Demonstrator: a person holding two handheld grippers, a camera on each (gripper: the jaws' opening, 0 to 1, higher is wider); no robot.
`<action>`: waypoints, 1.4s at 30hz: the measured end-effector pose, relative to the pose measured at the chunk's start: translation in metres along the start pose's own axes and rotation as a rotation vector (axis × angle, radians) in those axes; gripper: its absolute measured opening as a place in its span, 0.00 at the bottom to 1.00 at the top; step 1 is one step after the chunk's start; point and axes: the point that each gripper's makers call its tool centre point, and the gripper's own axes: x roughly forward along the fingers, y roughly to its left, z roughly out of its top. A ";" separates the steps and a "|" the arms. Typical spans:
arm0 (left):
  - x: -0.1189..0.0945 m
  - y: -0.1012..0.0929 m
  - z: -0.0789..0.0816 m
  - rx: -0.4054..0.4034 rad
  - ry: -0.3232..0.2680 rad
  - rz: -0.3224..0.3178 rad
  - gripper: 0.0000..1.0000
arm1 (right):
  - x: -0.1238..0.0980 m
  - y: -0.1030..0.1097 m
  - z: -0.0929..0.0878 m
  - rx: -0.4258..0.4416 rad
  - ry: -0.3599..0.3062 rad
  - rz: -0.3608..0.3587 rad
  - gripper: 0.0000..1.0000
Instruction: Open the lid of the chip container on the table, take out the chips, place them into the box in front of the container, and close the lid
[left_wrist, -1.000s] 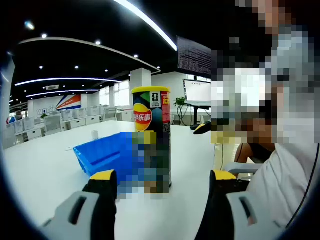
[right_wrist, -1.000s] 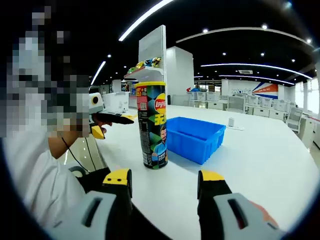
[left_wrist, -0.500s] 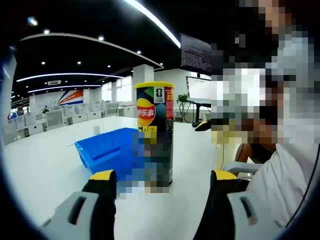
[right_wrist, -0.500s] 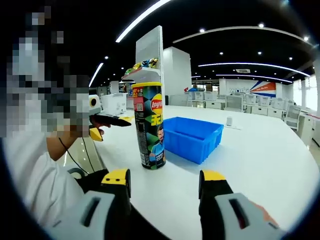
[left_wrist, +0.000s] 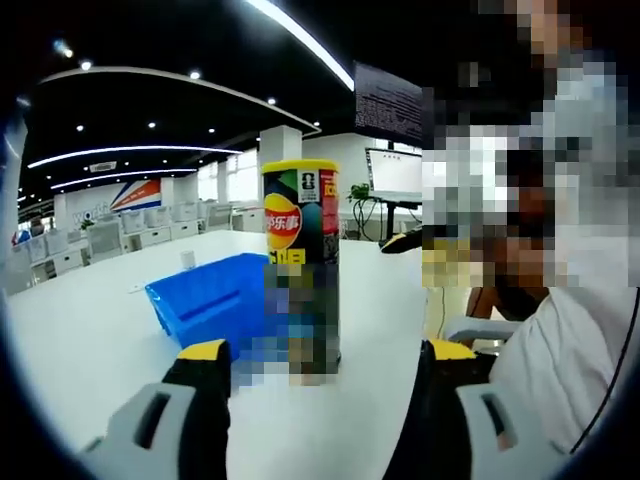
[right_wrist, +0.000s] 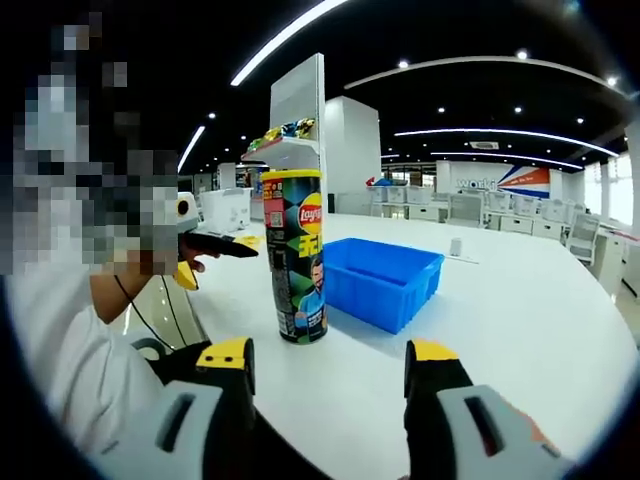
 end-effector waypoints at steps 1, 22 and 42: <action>0.000 0.001 0.001 -0.002 -0.006 -0.001 0.79 | 0.000 0.000 0.000 0.001 0.000 -0.002 0.61; 0.003 0.003 0.012 0.002 -0.043 -0.003 0.83 | -0.002 0.005 0.004 -0.009 0.001 0.007 0.64; 0.033 0.017 0.001 0.013 -0.028 -0.055 0.82 | -0.005 0.006 0.005 0.015 -0.002 0.033 0.60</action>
